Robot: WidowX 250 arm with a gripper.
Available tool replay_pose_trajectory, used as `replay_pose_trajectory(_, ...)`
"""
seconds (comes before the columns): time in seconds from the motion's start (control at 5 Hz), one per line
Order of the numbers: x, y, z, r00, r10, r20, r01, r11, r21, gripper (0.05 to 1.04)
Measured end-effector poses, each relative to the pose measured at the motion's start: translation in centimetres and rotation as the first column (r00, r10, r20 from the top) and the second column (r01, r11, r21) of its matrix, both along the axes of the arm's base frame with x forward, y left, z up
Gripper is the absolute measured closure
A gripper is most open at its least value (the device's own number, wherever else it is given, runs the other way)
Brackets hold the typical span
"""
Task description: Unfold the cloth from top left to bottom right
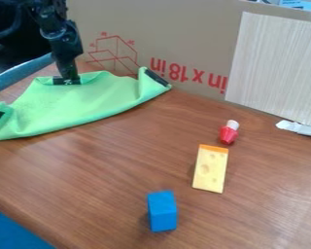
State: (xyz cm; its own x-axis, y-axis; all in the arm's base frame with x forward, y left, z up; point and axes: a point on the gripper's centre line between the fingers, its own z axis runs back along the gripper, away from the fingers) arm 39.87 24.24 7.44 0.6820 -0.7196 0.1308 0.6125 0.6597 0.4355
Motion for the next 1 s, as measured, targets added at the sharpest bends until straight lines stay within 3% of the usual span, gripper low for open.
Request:
replay_pose_trajectory(0.4, 0.09, 0.52, 0.5, 1.0, 0.0, 0.016, -0.001, 1.0, 0.002, 0.269)
replay_pose_trajectory(0.6, 0.21, 0.69, 0.66, 1.0, -0.002, 0.02, 0.001, 1.0, 0.018, 0.08)
replay_pose_trajectory(1.0, 0.42, 1.01, 0.82, 0.999, 0.0, 0.034, -0.002, 0.999, 0.044, 0.083)
